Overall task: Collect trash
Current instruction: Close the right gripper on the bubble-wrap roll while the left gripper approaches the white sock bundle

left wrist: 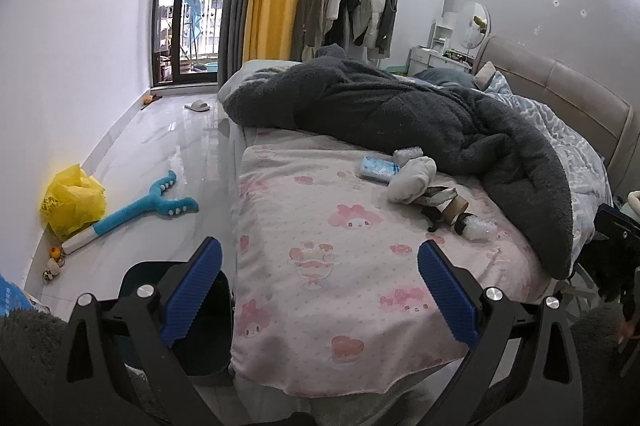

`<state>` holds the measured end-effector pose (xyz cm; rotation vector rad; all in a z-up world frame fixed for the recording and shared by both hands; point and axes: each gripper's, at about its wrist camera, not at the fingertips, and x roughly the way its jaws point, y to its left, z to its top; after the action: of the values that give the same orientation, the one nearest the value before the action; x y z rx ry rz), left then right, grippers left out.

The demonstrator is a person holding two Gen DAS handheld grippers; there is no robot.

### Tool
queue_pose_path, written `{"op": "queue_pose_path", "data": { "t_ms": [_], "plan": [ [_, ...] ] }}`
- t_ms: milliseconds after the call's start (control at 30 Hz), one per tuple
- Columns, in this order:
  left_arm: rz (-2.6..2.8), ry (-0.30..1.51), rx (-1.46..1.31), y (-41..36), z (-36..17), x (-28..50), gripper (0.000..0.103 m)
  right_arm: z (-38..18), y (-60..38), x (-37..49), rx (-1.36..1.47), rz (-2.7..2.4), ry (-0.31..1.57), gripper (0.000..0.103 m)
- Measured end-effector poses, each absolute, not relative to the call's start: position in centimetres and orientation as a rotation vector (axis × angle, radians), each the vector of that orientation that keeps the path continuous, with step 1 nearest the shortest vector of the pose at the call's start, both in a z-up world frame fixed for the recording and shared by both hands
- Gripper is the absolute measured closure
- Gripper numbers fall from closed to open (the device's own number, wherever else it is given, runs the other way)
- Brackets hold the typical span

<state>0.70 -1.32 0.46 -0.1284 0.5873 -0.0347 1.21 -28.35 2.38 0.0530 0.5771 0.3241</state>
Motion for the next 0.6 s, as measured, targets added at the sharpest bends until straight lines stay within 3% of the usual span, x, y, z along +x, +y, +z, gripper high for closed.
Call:
{"op": "queue_pose_path", "data": {
  "t_ms": [600],
  "plan": [
    [-0.174,0.671,-0.044,-5.8,-1.4,4.2,0.004,-4.7,-29.6,7.9,0.113,0.221,0.652,0.007]
  ]
}}
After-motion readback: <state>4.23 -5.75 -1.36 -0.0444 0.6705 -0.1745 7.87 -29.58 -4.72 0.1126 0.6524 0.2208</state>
